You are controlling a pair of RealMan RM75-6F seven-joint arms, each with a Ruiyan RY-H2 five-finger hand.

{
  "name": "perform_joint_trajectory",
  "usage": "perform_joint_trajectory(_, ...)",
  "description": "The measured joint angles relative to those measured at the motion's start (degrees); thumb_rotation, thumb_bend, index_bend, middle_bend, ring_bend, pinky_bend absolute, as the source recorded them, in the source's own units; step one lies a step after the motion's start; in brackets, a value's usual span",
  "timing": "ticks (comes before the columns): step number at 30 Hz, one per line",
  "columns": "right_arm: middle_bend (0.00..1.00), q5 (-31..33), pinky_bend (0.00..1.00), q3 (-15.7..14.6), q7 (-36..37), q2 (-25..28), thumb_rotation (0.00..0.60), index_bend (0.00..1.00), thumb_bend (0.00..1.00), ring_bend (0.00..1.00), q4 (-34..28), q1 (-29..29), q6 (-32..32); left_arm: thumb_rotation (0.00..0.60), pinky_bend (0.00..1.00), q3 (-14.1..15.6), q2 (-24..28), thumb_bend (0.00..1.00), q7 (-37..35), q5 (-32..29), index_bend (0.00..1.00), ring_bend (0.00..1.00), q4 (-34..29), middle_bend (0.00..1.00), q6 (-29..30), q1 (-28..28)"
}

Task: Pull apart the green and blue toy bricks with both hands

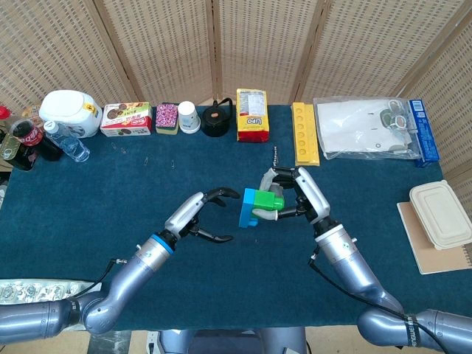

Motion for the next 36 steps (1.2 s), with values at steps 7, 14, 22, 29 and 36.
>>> perform_joint_trajectory(7, 0.7, -1.2, 0.77, -0.01, 0.32, -0.44, 0.6, 0.74, 0.08, 0.76, 0.53, -0.87, -0.06, 0.56, 0.3, -0.81, -0.25, 0.14, -7.31, 1.36, 0.29, 0.22, 2.16, 0.28, -3.92, -1.09)
perform_joint_trajectory(14, 0.7, -2.3, 0.77, 0.15, 1.1, -0.35, 0.6, 0.74, 0.08, 0.76, 0.31, -1.54, -0.36, 0.563, 0.3, -1.49, -2.53, 0.16, -11.65, 1.99, 0.29, 0.22, 5.13, 0.28, -5.0, -2.25)
perform_joint_trajectory(22, 0.7, -3.62, 0.77, 0.45, 1.83, -0.6, 0.6, 0.74, 0.08, 0.76, 0.17, -2.47, 0.61, 0.532, 0.29, -1.34, -2.87, 0.16, -15.61, 4.82, 0.29, 0.22, 6.49, 0.28, -6.14, -2.6)
perform_joint_trajectory(29, 0.7, -4.05, 0.77, 0.28, 0.8, -1.79, 0.6, 0.74, 0.08, 0.76, 0.6, -2.44, 0.87, 0.532, 0.29, -0.86, -2.94, 0.17, -20.58, 8.72, 0.29, 0.22, 7.24, 0.28, -5.93, -2.19)
perform_joint_trajectory(36, 0.7, -4.78, 0.77, 0.09, 0.03, -2.56, 0.6, 0.74, 0.08, 0.76, 0.91, -2.5, 1.18, 0.541, 0.29, -0.01, -4.58, 0.29, -20.88, 10.74, 0.36, 0.22, 8.8, 0.28, -3.72, -2.54)
